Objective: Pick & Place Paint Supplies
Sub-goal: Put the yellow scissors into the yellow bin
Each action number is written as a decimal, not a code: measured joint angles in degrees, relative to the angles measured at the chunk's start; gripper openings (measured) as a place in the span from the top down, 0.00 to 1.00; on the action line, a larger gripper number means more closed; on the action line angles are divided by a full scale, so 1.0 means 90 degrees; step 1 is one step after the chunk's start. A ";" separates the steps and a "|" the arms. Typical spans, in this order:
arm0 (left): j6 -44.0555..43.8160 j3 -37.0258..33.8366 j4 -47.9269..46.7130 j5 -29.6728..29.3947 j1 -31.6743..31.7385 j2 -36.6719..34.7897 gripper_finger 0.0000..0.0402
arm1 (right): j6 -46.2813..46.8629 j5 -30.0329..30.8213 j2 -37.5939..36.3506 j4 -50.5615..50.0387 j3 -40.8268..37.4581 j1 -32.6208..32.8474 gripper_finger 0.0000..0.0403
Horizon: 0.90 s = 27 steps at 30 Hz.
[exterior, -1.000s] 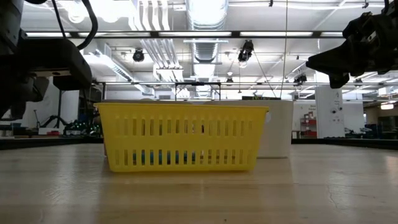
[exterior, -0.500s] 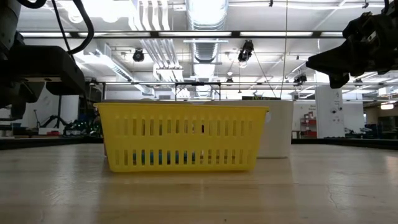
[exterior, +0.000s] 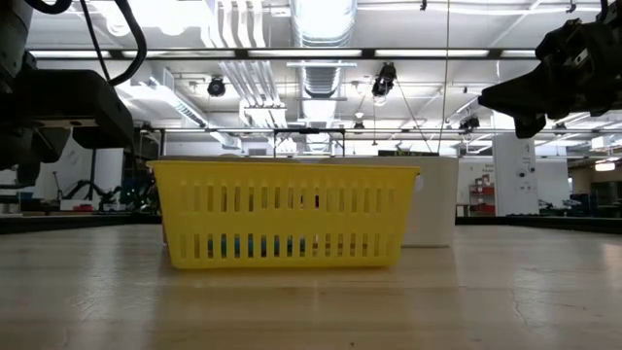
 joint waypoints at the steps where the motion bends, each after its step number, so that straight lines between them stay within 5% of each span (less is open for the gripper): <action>1: 0.0001 0.0001 0.0002 -0.0002 0.0002 0.0002 0.98 | 0.0000 0.0000 0.0000 0.0002 0.0000 0.0000 0.81; 12: 0.0126 0.0007 0.0056 -0.0090 0.0017 0.0007 0.97 | 0.0000 0.0000 0.0000 0.0000 0.0000 -0.0002 0.81; 21: 0.0177 -0.0073 0.0137 -0.0146 0.0024 0.0015 0.82 | 0.0000 0.0000 0.0000 0.0002 -0.0002 0.0000 0.81; 27: 0.0271 -0.0087 0.0163 -0.0141 0.0024 0.0012 0.81 | -0.0002 0.0000 0.0000 0.0002 -0.0002 -0.0002 0.81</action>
